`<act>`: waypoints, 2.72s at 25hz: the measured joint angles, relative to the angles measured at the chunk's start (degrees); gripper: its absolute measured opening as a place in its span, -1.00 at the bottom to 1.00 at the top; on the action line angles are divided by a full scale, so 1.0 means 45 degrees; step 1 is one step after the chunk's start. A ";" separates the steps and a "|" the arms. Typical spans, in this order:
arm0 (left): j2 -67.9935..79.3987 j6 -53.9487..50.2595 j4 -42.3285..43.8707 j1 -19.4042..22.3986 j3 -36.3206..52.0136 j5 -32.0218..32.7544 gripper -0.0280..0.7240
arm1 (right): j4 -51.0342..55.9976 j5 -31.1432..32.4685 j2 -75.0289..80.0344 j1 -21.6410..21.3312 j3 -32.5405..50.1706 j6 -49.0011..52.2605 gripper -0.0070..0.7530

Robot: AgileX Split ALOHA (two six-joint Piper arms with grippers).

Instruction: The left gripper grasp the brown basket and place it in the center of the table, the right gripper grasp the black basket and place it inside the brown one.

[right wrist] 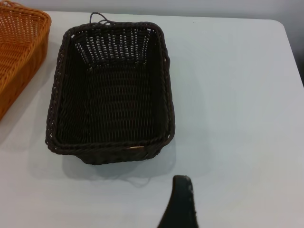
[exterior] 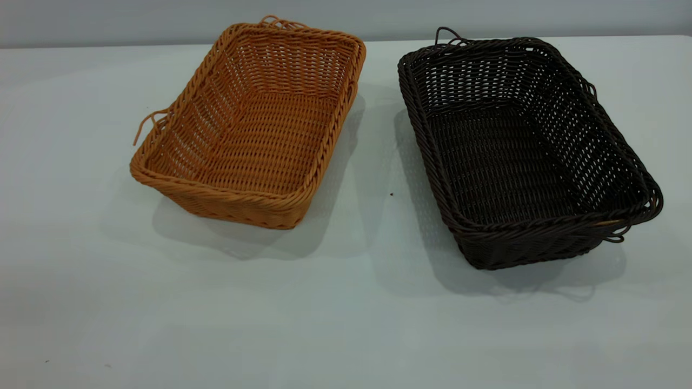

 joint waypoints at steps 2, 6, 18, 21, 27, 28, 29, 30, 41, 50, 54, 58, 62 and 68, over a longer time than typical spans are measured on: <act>0.0000 0.0000 0.0000 0.0000 0.0000 0.0000 0.60 | 0.0000 0.0000 0.0000 0.0000 0.0000 0.0000 0.49; 0.0000 0.0000 0.0000 0.0000 0.0000 0.0000 0.60 | 0.0000 0.0000 0.0000 0.0000 0.0000 0.0000 0.49; 0.0000 0.0012 0.0000 0.0000 0.0000 0.0000 0.60 | 0.0000 0.0000 0.0000 0.0000 0.0000 0.0006 0.49; 0.0000 0.0012 0.0000 0.0000 0.0000 0.0000 0.60 | 0.0000 0.0000 0.0000 0.0000 0.0000 0.0006 0.49; 0.0000 0.0012 0.0000 0.0000 0.0000 0.0000 0.60 | 0.0000 0.0000 0.0000 0.0000 0.0000 0.0006 0.49; 0.0000 0.0012 0.0000 0.0000 0.0000 0.0000 0.60 | 0.0000 0.0000 0.0000 0.0000 0.0000 0.0006 0.49; 0.0000 0.0012 0.0000 0.0000 0.0000 0.0000 0.60 | 0.0000 0.0000 0.0000 0.0000 0.0000 0.0006 0.49; 0.0000 0.0012 0.0000 0.0000 0.0000 0.0000 0.60 | 0.0000 0.0000 0.0000 0.0000 0.0000 0.0006 0.49; 0.1546 0.0012 0.0004 0.0000 -0.0841 -0.1101 0.60 | 0.0000 -0.0012 0.0000 0.0000 0.0000 0.0006 0.49; 0.8097 0.1103 -0.1504 0.0000 -0.1580 -0.5728 0.60 | -0.0014 -0.0020 0.0000 0.0000 0.0000 0.0477 0.49; 1.1530 0.2998 -0.3212 0.0000 -0.2285 -0.7561 0.60 | -0.0044 -0.0020 0.0000 0.0000 0.0000 0.0488 0.49; 1.4440 0.4847 -0.4317 0.0000 -0.3505 -0.8304 0.60 | -0.0059 -0.0020 0.0000 0.0000 0.0000 0.0488 0.49; 1.6678 0.5600 -0.4857 0.0000 -0.4687 -0.8901 0.60 | -0.0059 -0.0020 0.0000 0.0000 0.0000 0.0488 0.49; 2.0289 0.5720 -0.4902 -0.0805 -0.6070 -0.9775 0.60 | -0.0059 -0.0020 0.0000 0.0000 0.0000 0.0706 0.49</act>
